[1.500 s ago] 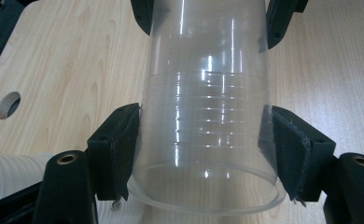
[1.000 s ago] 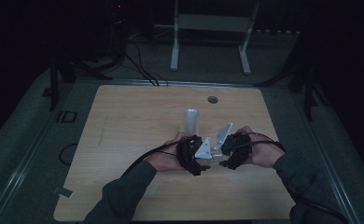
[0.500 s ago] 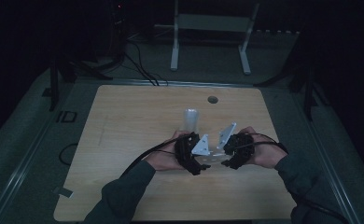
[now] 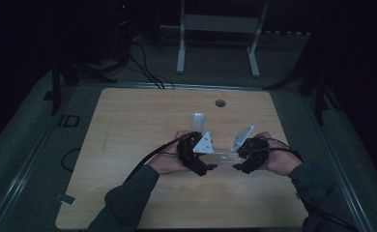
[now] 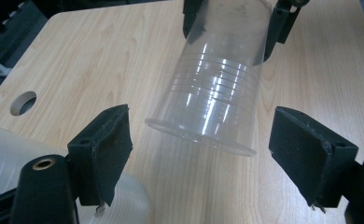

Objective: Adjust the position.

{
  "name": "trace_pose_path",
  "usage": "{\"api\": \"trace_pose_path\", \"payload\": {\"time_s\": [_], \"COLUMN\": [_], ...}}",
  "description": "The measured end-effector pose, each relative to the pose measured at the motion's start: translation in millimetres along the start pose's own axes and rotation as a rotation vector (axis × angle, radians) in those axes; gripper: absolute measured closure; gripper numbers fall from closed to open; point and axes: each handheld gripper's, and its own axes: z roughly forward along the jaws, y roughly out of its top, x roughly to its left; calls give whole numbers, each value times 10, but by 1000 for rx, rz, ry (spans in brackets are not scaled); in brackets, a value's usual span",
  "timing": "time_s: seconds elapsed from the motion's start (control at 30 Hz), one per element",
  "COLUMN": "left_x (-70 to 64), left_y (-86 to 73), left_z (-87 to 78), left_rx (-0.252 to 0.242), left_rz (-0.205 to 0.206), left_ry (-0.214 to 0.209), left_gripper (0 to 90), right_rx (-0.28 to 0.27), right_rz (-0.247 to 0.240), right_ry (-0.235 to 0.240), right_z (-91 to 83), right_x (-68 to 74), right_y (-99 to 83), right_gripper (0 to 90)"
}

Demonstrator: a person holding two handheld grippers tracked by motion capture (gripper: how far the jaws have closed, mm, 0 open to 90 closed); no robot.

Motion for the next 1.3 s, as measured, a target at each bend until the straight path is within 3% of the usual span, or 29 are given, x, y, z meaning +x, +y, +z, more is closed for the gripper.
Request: {"api": "trace_pose_path", "payload": {"time_s": [0.47,0.73,0.87,1.3], "left_x": [92,101,109,149], "left_y": [-12,-17,-63,-109], "left_z": [-58,-52,-48,-48], "left_rx": [-57,-59,-80,-85], "left_rz": [-76,-88,-120,-165], "left_ry": [46,64,77,106], "left_gripper": [203,203,213,208], "right_rx": [-47,-81,-114,-182], "right_rz": [90,124,159,224], "right_ry": [-58,-73,-84,-114], "right_z": [35,57,53,90], "right_x": [-37,-28,-26,-6], "right_y": [-153,-211,-253,-312], "right_gripper": [422,421,422,422]}}
